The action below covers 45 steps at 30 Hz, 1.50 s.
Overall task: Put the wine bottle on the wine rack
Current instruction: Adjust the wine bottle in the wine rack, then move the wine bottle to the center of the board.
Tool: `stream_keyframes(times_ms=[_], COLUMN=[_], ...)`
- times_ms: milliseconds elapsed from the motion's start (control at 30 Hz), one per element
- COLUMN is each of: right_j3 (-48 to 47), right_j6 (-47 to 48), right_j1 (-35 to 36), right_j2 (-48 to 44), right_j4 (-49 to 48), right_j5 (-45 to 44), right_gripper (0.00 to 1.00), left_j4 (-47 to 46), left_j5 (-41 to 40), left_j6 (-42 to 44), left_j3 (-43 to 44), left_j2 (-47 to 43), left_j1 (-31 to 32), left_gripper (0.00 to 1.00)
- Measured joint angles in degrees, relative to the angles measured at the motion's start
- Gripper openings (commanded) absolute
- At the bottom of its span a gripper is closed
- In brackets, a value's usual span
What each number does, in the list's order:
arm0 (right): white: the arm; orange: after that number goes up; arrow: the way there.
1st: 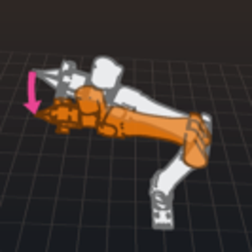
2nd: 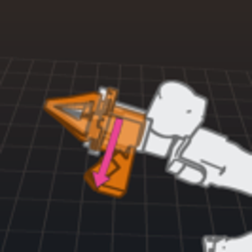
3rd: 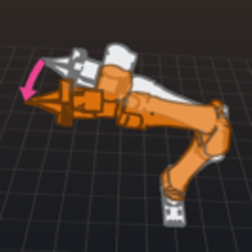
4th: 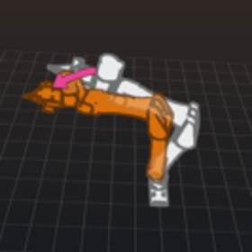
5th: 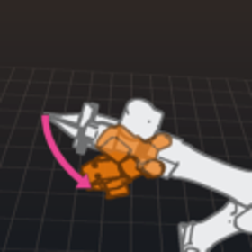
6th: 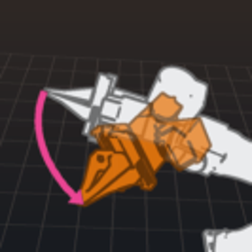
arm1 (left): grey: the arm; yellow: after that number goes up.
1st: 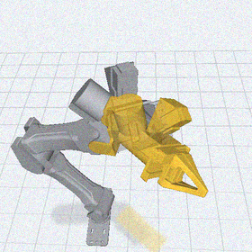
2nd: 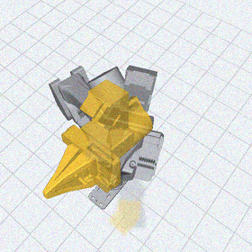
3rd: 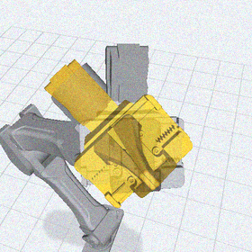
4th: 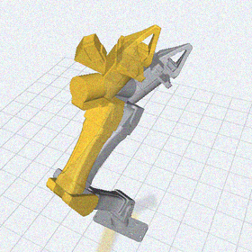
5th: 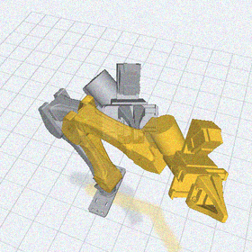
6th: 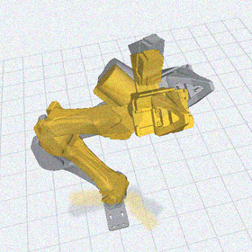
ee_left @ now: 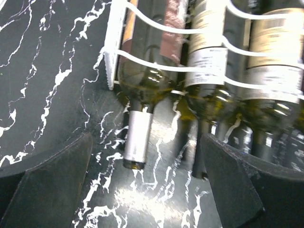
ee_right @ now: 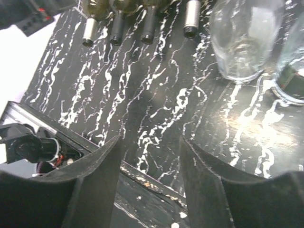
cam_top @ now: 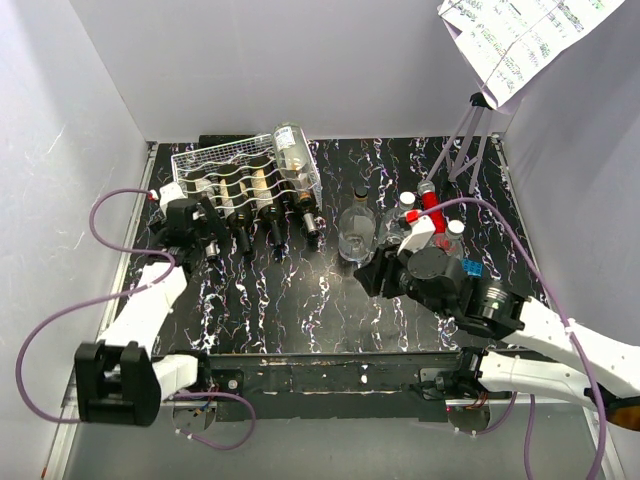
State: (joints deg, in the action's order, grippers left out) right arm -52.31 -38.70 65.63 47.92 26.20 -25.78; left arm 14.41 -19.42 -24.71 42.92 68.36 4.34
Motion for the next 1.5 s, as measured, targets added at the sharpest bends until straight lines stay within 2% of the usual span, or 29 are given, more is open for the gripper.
stream_keyframes(times_ms=[133,233,400,533,667,833,1033,1133,1333,1500], right_j3=[-5.77,-11.67,-21.49,-29.2,-33.51,-34.18,-38.07,-38.75,-41.07,-43.56], right_j6=[1.31,2.73,6.54,10.8,14.97,18.16,19.43,19.32,18.64,17.75], right_j1=[0.0,-0.04,-0.44,-3.13,-8.26,-13.84,-16.7,-17.59,-20.02,-21.4], right_j2=[-1.86,-2.27,-1.03,4.57,13.75,26.05,37.38,39.74,43.98,48.11], right_j4=[8.39,13.22,20.04,22.77,22.62,19.54,17.31,15.32,14.1,14.19], right_j5=[-2.89,-5.6,-10.34,-11.26,-8.98,-4.15,-2.78,-3.43,-3.63,-3.82], right_gripper=[0.65,0.67,0.7,0.77,0.79,0.79,0.79,0.77,0.64,0.62], left_j4=[3.87,7.8,9.2,10.29,13.11,16.57,19.39,20.15,21.84,22.99], left_j5=[6.25,13.73,31.01,41.62,47.56,51.63,53.55,53.53,51.84,50.53], left_j6=[1.01,2.97,6.19,6.69,6.1,5.46,4.96,4.96,5.29,5.86], left_j3=[0.52,5.01,11.15,12.11,13.7,15.65,15.65,15.65,15.65,15.63], left_j2=[-9.2,-12.63,-15.8,-19.69,-22.47,-23.69,-25.66,-26.93,-28.11,-28.13], left_j1=[0.02,0.02,0.02,0.2,0.24,0.28,0.28,0.28,0.28,0.28], left_gripper=[0.98,0.98,0.98,0.98,0.98,0.98,0.98,0.98,0.98,0.98])
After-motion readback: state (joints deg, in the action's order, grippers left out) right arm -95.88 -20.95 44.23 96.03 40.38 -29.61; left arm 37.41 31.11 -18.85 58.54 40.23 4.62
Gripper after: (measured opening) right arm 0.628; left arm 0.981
